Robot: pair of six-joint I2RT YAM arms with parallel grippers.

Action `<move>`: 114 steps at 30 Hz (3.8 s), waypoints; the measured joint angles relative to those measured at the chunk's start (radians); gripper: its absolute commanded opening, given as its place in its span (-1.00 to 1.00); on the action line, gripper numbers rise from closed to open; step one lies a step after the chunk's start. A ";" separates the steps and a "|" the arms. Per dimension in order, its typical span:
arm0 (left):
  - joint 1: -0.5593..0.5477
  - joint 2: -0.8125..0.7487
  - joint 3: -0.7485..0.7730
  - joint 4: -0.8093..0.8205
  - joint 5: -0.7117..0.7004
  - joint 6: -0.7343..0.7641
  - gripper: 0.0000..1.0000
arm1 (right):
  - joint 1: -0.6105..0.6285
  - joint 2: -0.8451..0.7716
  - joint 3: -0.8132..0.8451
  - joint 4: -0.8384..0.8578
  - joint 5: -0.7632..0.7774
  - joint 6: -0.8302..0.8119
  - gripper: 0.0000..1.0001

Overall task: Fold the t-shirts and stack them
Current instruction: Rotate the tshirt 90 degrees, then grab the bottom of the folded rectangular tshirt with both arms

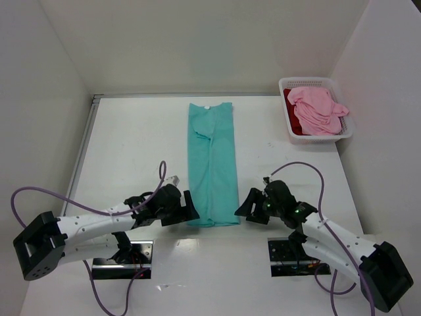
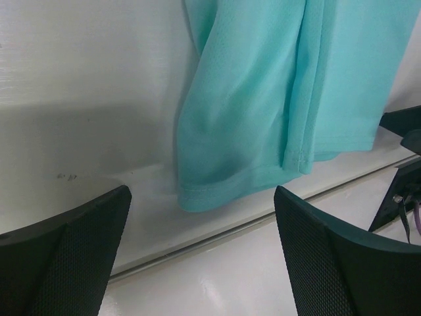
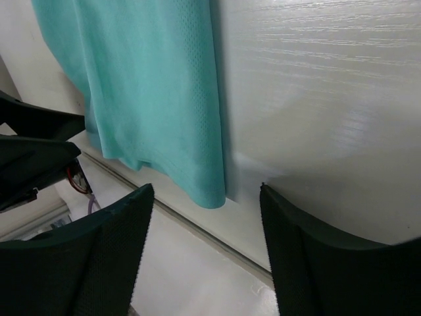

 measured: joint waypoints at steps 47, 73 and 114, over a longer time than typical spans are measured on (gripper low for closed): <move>-0.056 0.125 0.006 0.135 -0.032 -0.104 0.23 | 0.067 0.103 -0.047 0.157 -0.004 0.070 -0.31; -0.056 -0.058 -0.086 0.042 -0.047 -0.183 0.26 | 0.131 0.232 0.012 0.209 0.064 0.069 -0.40; 0.054 0.058 0.234 -0.150 -0.165 0.094 -1.00 | 0.122 0.271 0.305 0.096 0.160 0.010 -0.99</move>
